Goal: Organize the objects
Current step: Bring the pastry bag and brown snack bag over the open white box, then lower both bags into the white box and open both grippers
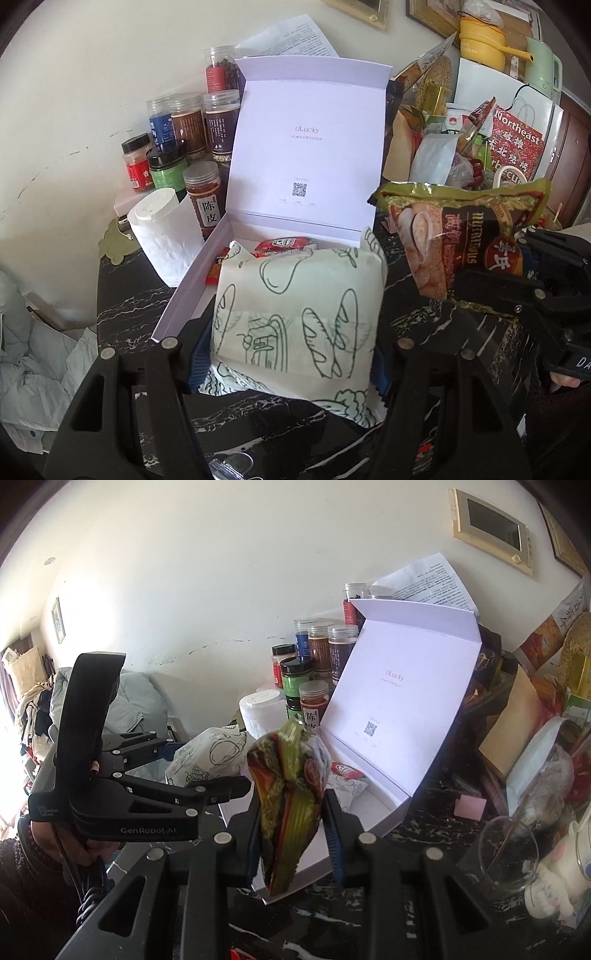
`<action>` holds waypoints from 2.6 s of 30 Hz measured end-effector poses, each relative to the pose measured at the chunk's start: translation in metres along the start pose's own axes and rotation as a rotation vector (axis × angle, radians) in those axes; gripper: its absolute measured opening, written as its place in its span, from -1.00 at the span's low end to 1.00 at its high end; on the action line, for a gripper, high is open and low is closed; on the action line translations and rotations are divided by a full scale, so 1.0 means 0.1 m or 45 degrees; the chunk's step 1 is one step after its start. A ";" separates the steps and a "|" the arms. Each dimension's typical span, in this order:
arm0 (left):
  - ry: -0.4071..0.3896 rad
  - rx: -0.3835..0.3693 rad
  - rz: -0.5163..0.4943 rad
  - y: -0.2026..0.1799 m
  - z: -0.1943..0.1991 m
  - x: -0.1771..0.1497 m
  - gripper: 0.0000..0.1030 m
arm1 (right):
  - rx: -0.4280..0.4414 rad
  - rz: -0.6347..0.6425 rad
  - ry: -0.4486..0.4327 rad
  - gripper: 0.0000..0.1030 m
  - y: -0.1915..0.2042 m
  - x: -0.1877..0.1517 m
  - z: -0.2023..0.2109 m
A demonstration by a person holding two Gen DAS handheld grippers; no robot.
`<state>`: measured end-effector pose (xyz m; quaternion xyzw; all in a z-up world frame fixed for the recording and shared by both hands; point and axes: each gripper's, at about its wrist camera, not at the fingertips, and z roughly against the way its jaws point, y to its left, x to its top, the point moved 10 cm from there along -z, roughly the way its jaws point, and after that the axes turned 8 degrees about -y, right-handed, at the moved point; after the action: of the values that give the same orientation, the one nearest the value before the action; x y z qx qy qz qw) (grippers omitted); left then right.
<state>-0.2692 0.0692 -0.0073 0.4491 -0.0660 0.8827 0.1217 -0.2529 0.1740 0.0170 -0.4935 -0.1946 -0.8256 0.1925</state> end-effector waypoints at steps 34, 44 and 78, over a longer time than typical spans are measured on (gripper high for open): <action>0.231 0.029 -0.032 0.37 -1.31 -0.32 0.27 | 0.119 0.010 0.258 -0.55 -0.32 -0.40 -1.23; 0.298 0.029 -0.014 0.48 -1.45 -0.53 0.27 | 0.167 0.011 0.287 -0.64 -0.22 -0.55 -1.29; 0.441 0.122 -0.072 0.54 -1.67 -0.80 0.33 | 0.197 -0.011 0.432 -0.64 -0.18 -0.76 -1.37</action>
<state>-0.3687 0.0430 -0.1705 0.2972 0.0106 0.9452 0.1347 -0.3303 0.1292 -0.1125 -0.3300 -0.2244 -0.8803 0.2564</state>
